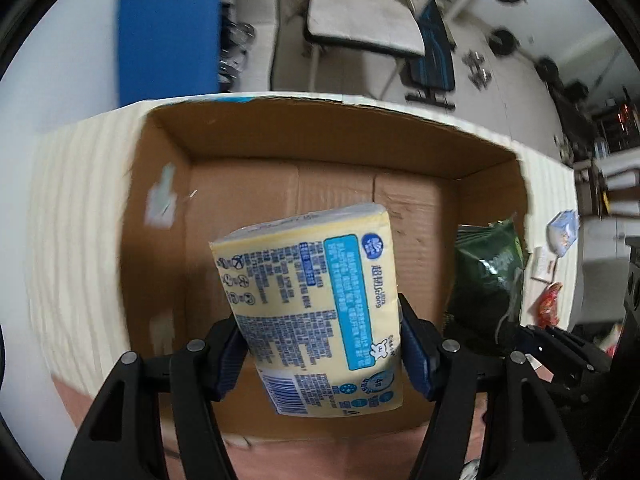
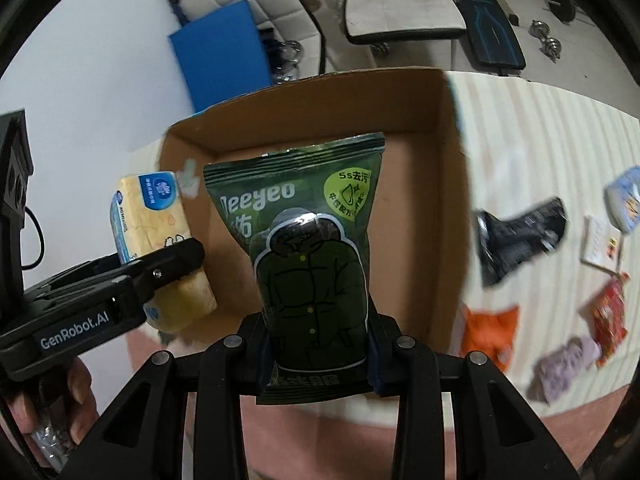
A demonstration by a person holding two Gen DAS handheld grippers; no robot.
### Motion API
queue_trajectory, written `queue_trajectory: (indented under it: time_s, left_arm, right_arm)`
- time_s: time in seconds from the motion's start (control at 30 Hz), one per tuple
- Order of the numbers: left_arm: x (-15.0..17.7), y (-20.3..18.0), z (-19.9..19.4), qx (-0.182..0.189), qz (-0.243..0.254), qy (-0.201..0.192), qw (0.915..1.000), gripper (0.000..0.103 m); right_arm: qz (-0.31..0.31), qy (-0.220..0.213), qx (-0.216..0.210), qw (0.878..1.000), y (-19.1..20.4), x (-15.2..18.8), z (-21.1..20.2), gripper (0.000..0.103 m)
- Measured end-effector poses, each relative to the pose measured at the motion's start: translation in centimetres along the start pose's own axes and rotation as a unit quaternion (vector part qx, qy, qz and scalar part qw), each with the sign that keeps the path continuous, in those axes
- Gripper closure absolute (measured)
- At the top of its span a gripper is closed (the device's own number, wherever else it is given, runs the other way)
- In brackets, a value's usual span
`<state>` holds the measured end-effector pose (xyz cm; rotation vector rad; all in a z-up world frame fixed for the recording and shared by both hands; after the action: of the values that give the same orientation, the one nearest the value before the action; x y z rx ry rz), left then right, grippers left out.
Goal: Organize soft objects
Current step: 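Carry both items into the box and open both tools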
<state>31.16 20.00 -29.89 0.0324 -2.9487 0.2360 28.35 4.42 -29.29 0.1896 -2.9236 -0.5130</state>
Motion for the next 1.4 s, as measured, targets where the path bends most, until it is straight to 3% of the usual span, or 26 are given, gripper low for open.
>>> queue_trajectory:
  time_s: [0.23,0.53,0.57,0.63,0.7,0.73,0.87,1.0,1.23,1.4]
  left_arm:
    - [-5.4,0.6,4.7,0.011,0.03,0.048,0.9983,0.039]
    - [-7.4,0.6,6.1,0.002,0.044,0.07,0.9966,0.038]
    - [-7.2,0.4,6.1,0.002,0.045,0.076,0.9961,0.036]
    - [-7.1,0.6,6.1,-0.004,0.039,0.079,0.9961,0.017]
    - [-6.7,0.8,5.6,-0.004,0.036,0.067,0.9971,0.013]
    - [-6.5,0.9,5.3,-0.008,0.034,0.063,0.9974,0.011]
    - [-5.2,1.7,3.8,-0.029,0.021,0.036,0.9987,0.007]
    - [-3.4,2.3,2.5,-0.036,0.007,0.008,0.9993,0.002]
    - [1.0,2.8,0.2,-0.053,-0.001,-0.039,0.9978,0.002]
    - [4.6,2.3,-1.3,-0.057,0.001,-0.063,0.9964,0.002]
  right_arm:
    - [0.037,0.028,0.037,0.998,-0.3,-5.5,6.2,0.065]
    - [0.064,0.031,0.044,0.997,-1.0,-7.7,8.9,0.064]
    - [0.064,0.031,0.042,0.997,-1.1,-7.9,9.0,0.064]
    - [0.064,0.033,0.034,0.997,-0.9,-7.7,9.1,0.057]
    - [0.064,0.033,0.03,0.997,-0.7,-6.9,8.7,0.021]
    - [0.061,0.028,0.033,0.997,-0.5,-6.6,8.4,0.016]
    - [0.052,0.027,0.048,0.997,0.1,-5.6,7.9,0.012]
    - [0.049,0.02,0.075,0.996,0.1,-4.0,6.6,0.0]
    - [0.025,0.007,0.115,0.993,1.2,-1.2,3.9,0.0]
    - [0.018,-0.012,0.121,0.992,2.1,1.1,2.4,0.0]
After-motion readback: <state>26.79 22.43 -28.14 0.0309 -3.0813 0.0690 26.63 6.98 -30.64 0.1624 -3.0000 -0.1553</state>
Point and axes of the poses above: each gripper's, at about its wrist camera, not at the fingertips, and z roughly the way its jaws point, y to its left, x to its underside, the point moved 3 cm from there along z, roughly the way its jaws point, and after that the axes turned 11 degrees about y, right-handed, at the moved point
